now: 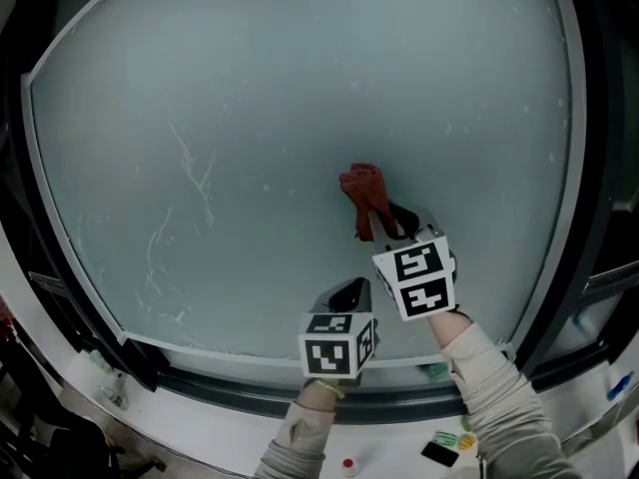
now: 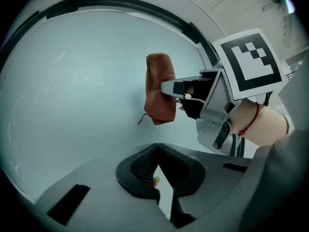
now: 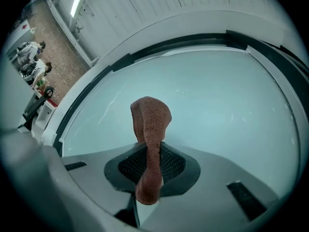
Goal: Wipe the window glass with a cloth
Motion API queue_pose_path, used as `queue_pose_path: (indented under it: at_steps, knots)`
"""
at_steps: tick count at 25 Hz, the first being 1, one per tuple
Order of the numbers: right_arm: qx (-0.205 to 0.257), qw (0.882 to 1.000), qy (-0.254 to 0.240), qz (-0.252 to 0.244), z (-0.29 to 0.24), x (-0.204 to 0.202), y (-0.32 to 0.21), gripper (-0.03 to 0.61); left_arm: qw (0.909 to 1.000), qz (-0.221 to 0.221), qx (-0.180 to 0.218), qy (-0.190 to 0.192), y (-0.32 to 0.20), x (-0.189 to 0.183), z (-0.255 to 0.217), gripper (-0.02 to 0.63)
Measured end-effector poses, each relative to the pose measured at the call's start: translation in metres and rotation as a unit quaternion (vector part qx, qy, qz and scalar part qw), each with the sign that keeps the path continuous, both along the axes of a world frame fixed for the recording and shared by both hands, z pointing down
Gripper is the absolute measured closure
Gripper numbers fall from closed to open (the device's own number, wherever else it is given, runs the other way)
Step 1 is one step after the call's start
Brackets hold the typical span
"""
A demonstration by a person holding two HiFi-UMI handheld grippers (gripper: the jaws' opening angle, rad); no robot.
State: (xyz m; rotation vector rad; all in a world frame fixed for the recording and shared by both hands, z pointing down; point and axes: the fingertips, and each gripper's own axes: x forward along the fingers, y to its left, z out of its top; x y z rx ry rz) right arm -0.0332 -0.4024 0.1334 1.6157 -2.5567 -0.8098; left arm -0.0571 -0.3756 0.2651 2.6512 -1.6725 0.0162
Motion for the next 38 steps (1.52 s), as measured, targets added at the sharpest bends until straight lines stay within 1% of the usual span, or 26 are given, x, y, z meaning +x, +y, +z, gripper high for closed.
queue_pose_path:
  at_steps: [5, 15, 21, 29, 34, 38]
  knots:
    - [0.0, 1.0, -0.002, 0.027, 0.0, 0.028, -0.014, 0.53, 1.0, 0.004, 0.004, 0.0, -0.003, 0.006, -0.003, 0.609]
    - [0.004, 0.995, -0.017, 0.102, -0.008, 0.118, -0.022, 0.53, 0.9997, 0.025, 0.004, 0.002, -0.007, 0.035, -0.002, 0.611]
    - [-0.001, 0.989, -0.022, 0.148, -0.007, 0.172, -0.025, 0.531, 0.9993, 0.036, 0.001, 0.007, -0.008, 0.049, 0.0, 0.611]
    - [-0.006, 0.977, -0.034, 0.209, -0.003, 0.241, -0.023, 0.53, 0.999, 0.044, 0.0, 0.001, -0.008, 0.062, 0.0, 0.609]
    - [-0.011, 0.972, -0.038, 0.232, 0.001, 0.266, -0.021, 0.531, 0.9991, 0.043, 0.002, 0.0, -0.008, 0.065, -0.001, 0.609]
    - [-0.013, 0.972, -0.044, 0.23, 0.004, 0.268, -0.014, 0.53, 0.9992, 0.041, -0.001, -0.003, -0.006, 0.066, 0.003, 0.61]
